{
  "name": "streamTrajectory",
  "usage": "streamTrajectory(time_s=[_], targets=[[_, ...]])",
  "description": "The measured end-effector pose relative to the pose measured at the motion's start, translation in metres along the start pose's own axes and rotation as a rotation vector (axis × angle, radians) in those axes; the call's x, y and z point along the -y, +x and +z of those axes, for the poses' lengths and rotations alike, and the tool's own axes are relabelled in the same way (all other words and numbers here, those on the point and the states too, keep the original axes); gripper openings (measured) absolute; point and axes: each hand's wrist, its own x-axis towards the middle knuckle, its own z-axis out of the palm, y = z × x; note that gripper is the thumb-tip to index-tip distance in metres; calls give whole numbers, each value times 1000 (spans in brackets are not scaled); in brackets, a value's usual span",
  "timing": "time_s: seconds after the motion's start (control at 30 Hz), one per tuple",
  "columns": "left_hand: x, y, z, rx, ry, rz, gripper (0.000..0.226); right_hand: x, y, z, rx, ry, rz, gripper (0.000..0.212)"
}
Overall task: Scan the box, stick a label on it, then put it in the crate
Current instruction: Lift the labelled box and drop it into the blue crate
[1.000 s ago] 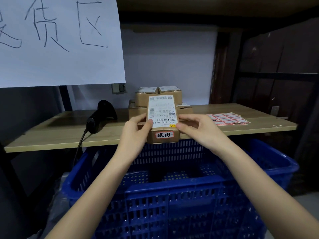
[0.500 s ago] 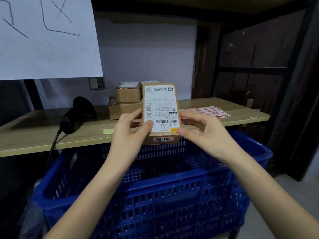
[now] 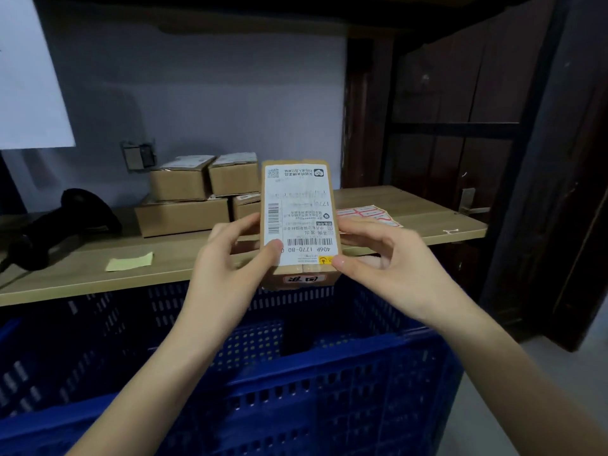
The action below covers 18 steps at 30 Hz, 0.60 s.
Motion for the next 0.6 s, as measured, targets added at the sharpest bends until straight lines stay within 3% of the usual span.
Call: streamTrajectory(time_s=[0.23, 0.4, 0.6], targets=[[-7, -14, 60, 74, -70, -122, 35, -19, -8, -70, 137, -1, 106, 56], [-17, -29, 86, 179, -106, -297, 50, -24, -12, -113, 318, -141, 243, 82], [-16, -31, 97, 288, -68, -537, 46, -27, -6, -136, 547, -287, 277, 44]])
